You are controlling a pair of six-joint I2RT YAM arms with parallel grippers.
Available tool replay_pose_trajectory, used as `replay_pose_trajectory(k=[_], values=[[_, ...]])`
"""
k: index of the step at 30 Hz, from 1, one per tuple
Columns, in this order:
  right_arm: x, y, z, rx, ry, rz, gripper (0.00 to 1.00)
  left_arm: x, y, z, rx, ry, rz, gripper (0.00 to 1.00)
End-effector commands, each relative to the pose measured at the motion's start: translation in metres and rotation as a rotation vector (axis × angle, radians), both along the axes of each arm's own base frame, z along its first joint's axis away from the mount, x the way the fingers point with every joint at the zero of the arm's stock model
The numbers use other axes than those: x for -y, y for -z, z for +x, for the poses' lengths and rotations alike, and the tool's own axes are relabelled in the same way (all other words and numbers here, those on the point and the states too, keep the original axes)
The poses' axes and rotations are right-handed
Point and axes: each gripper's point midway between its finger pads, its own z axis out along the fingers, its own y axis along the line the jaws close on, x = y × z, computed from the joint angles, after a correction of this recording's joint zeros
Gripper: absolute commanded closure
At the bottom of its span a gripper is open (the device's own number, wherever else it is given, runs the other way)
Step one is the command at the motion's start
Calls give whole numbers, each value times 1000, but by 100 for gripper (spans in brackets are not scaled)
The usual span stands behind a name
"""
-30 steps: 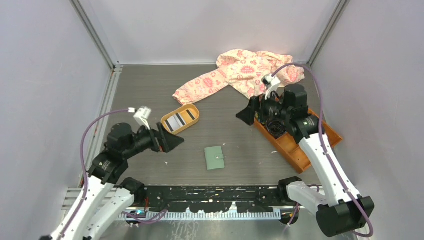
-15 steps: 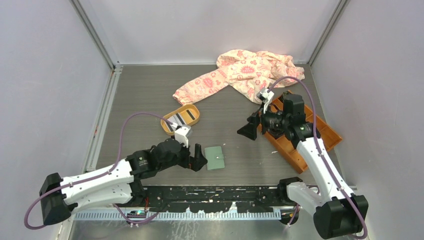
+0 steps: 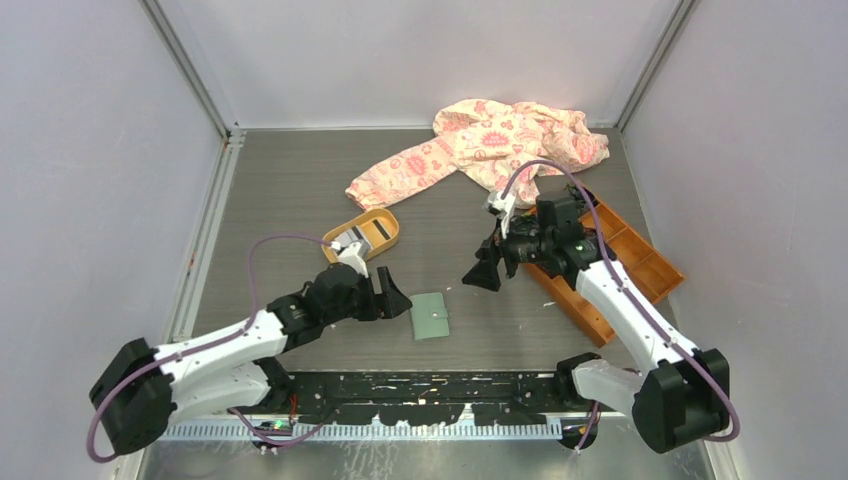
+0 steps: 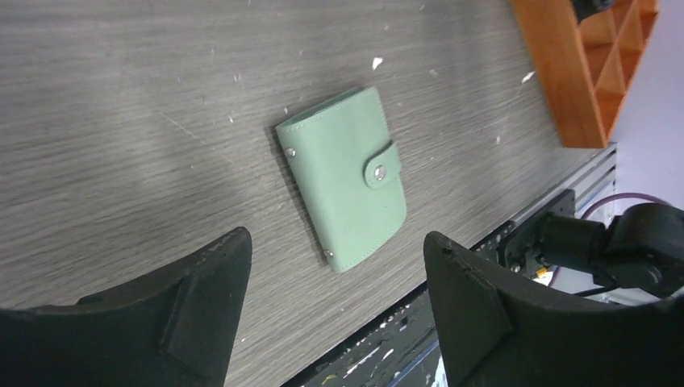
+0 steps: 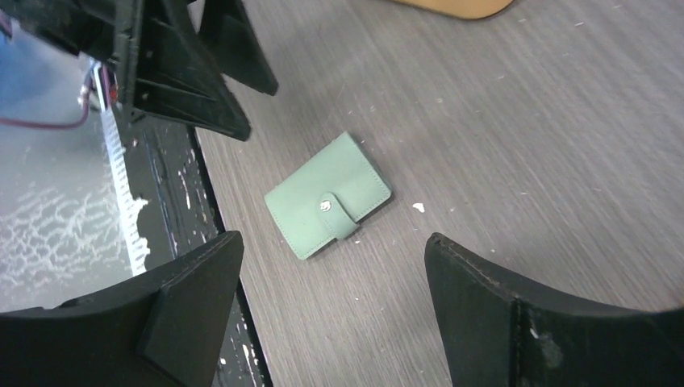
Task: Put the credit cards into the card holder
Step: Open the card holder at the center of the board.
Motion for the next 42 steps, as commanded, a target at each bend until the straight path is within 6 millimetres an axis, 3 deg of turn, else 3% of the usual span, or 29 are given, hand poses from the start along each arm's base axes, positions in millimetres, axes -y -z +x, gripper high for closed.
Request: replay_pose_trajectory(k=[1, 8, 12, 16, 22, 30, 42], values=[[-13, 27, -11, 83, -133, -97, 13, 27, -15, 13, 0, -5, -139, 24], [-6, 82, -27, 238, -387, -334, 23, 18, 20, 21, -83, -96, -32, 35], [-9, 91, -38, 298, -488, -351, 26, 26, 36, 17, -137, -87, -51, 39], [-11, 88, -37, 359, -503, -334, 29, 34, 41, 24, -150, -85, -42, 40], [-22, 90, -41, 415, -546, -339, 35, 43, 53, 15, -194, -40, -8, 42], [-33, 113, -51, 422, -620, -391, 36, 39, 72, 8, -204, -73, 70, 45], [-50, 148, -57, 463, -705, -531, 44, 46, 84, 5, -220, -77, 61, 55]])
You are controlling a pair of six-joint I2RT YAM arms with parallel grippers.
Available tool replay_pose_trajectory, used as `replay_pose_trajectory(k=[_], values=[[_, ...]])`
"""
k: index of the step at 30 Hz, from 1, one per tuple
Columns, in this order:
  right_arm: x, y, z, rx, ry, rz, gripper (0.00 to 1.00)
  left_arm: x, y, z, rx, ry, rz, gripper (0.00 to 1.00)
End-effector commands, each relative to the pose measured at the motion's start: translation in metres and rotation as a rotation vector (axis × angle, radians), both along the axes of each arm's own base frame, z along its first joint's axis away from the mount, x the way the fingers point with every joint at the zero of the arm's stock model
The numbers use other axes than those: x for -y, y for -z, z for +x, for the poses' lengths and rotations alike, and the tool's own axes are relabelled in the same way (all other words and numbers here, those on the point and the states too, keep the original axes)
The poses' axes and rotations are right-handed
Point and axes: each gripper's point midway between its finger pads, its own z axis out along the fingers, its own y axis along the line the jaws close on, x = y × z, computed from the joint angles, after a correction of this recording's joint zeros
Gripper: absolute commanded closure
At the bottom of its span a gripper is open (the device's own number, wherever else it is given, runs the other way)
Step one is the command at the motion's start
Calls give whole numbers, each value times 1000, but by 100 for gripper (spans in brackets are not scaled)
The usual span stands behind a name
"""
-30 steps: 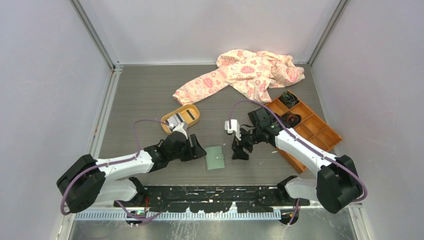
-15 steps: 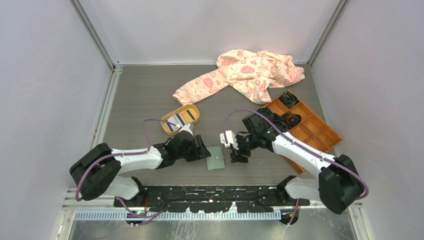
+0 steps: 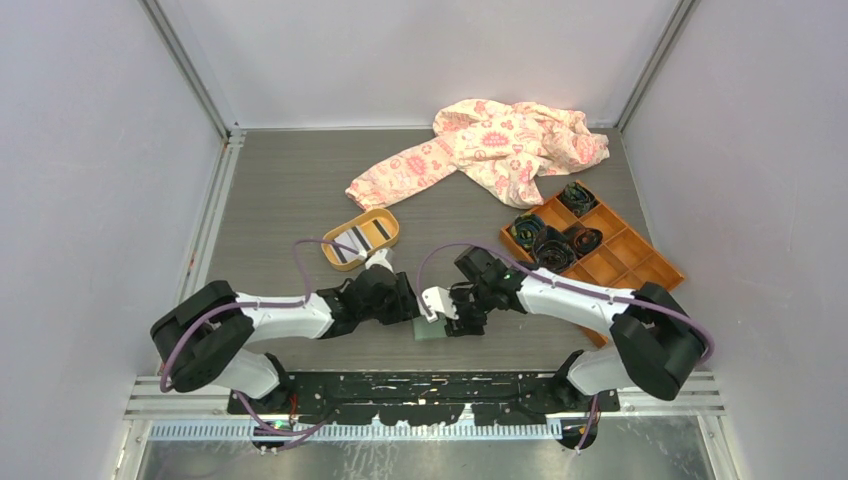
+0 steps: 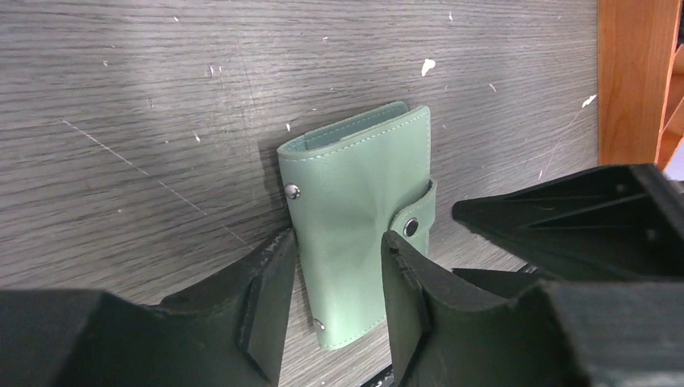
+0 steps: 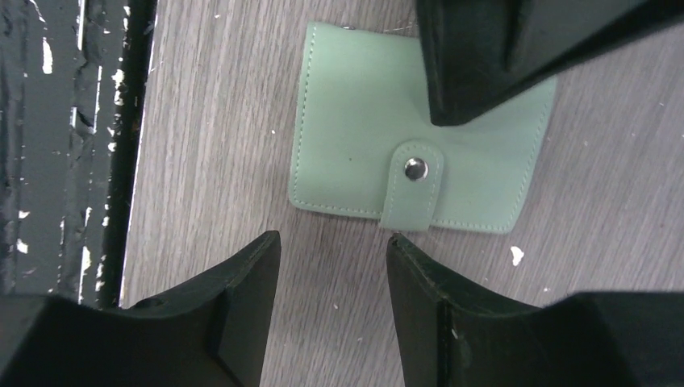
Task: Put the credit cards into the card holder
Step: Open the card holder at the center of the board.
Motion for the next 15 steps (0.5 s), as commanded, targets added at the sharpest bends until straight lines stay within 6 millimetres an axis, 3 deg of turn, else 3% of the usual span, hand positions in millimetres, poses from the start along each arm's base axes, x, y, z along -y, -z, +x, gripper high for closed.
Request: replay_pose_trajectory(k=[1, 15], values=[[-11, 5, 11, 83, -19, -26, 44, 0, 10, 1, -5, -10, 15, 57], [-15, 10, 9, 69, -9, -65, 52, 27, 7, -12, -26, 85, -119, 69]])
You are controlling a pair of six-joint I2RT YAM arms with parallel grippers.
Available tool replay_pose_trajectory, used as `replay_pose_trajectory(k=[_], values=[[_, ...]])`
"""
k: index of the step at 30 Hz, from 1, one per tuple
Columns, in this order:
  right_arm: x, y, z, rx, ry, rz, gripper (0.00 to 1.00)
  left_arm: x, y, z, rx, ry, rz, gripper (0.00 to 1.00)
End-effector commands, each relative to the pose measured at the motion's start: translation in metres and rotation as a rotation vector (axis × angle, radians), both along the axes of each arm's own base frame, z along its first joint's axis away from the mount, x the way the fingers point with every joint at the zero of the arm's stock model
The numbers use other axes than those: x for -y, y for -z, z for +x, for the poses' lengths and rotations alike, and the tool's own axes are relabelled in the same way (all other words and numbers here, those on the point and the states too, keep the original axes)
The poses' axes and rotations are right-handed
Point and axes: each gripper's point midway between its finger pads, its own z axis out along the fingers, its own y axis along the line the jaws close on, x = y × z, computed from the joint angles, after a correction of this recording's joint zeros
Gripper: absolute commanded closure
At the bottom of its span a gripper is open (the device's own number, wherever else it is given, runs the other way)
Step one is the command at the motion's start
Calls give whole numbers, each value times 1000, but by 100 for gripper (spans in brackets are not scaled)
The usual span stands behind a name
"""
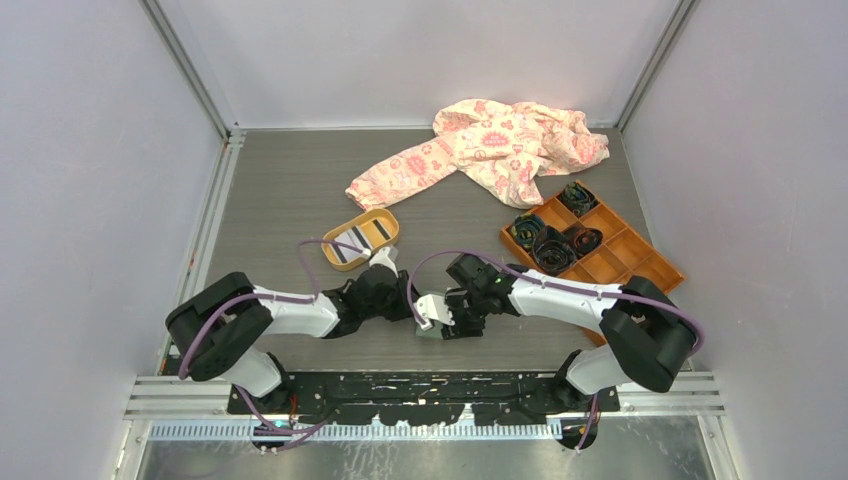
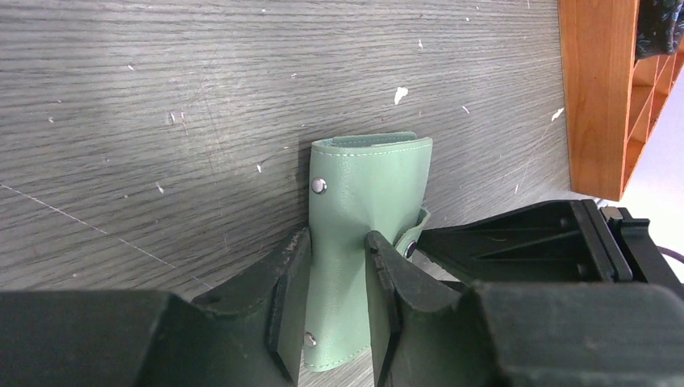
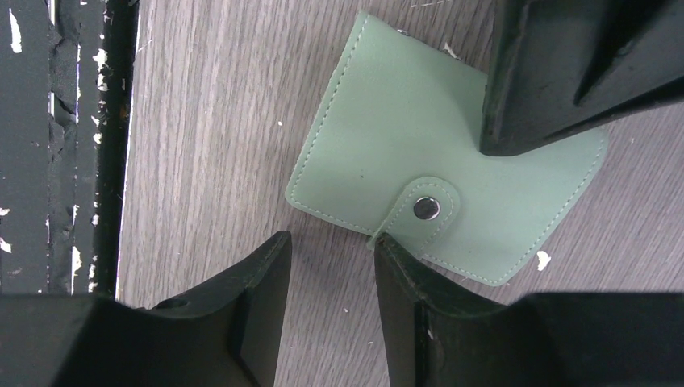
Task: Put the credit cards into the card holder
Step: Open the card holder at the center of the board.
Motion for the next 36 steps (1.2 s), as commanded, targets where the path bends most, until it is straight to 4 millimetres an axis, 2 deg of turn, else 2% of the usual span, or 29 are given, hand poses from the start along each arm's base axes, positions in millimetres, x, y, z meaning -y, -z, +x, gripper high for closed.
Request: replay_pose_trajectory(k=[1, 4, 9, 10, 16, 19, 27, 36], values=[[-16, -9, 14, 46, 7, 40, 52, 11, 3, -23, -47, 87, -43, 71], [-18, -12, 16, 45, 23, 47, 52, 14, 1, -26, -38, 96, -49, 77], [-19, -16, 20, 23, 64, 61, 52, 13, -7, -27, -3, 94, -63, 99], [-18, -18, 22, 16, 75, 67, 52, 12, -9, -26, 7, 86, -65, 100], [-15, -40, 30, -58, 158, 159, 52, -3, -15, -22, 72, 13, -58, 100], [-16, -43, 30, -55, 162, 184, 50, -6, -19, -23, 107, -7, -58, 100], [-32, -35, 16, -67, 126, 176, 48, -3, -28, -25, 151, -52, -72, 100], [-31, -15, 10, -31, 95, 90, 50, -8, -28, -23, 160, -113, -100, 100]])
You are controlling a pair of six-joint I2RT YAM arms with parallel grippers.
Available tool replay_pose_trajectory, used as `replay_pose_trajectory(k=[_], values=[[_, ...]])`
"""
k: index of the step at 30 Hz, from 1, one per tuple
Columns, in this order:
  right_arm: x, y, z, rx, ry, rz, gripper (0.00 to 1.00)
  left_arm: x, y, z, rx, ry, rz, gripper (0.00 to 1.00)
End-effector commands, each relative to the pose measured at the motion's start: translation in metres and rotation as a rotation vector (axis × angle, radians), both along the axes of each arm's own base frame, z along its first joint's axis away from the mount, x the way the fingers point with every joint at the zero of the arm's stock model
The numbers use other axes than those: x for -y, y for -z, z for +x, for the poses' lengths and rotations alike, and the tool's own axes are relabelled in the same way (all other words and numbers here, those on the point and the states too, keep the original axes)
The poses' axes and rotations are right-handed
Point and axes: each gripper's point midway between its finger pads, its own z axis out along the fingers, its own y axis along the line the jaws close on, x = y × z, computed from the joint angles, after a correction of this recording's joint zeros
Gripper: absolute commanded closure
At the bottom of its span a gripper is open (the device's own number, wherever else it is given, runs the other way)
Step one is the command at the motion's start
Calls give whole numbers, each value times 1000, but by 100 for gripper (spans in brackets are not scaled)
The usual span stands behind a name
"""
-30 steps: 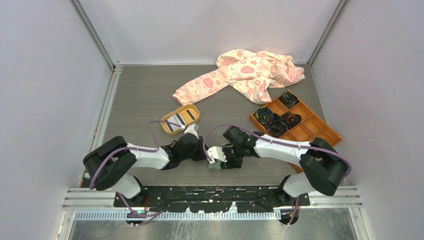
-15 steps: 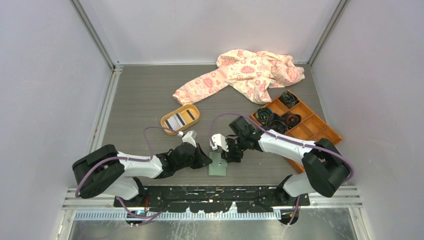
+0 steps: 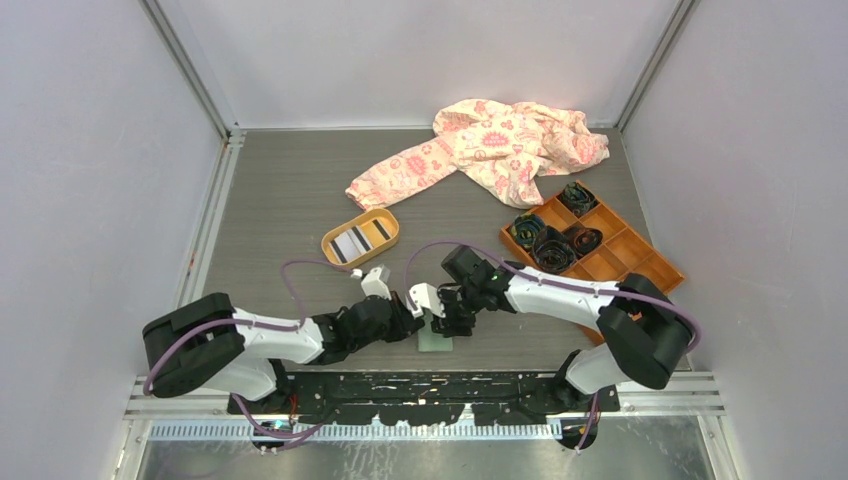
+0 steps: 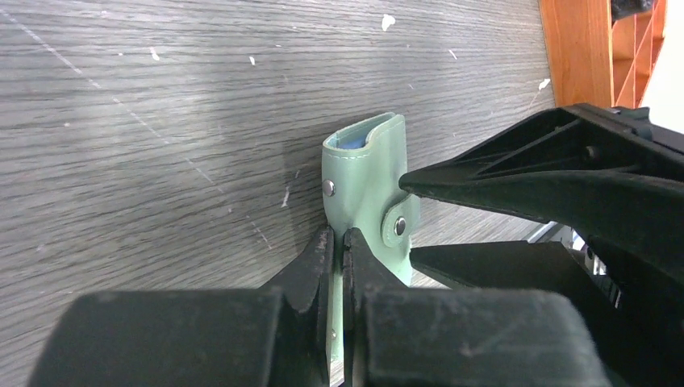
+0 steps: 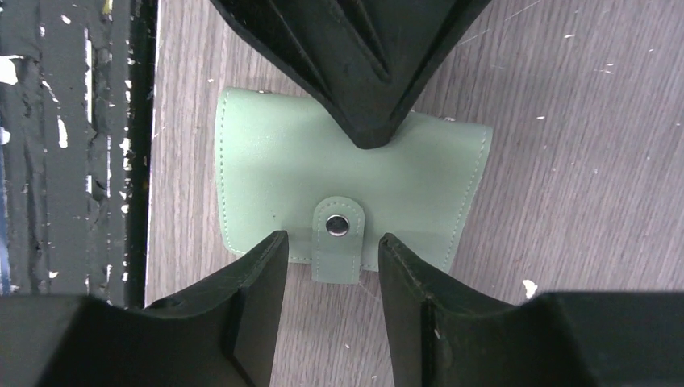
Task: Put the credit cards into the card holder
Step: Open the card holder at the center of the board.
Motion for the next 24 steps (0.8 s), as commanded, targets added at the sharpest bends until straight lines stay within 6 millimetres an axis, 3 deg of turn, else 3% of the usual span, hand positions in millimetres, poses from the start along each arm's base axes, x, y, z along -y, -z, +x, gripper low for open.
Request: replay_pose_trajectory(k=[1, 14, 19, 24], values=[[-7, 4, 9, 58, -2, -19, 50, 1, -20, 13, 61, -68, -79, 100], [-8, 18, 9, 40, 21, -81, 59, 8, -11, 6, 56, -21, -123, 100], [-9, 19, 11, 43, 31, -94, 69, 8, -6, 6, 49, -24, -125, 100], [-12, 13, 13, 52, 41, -79, 86, 1, -4, 8, 52, -53, -119, 100]])
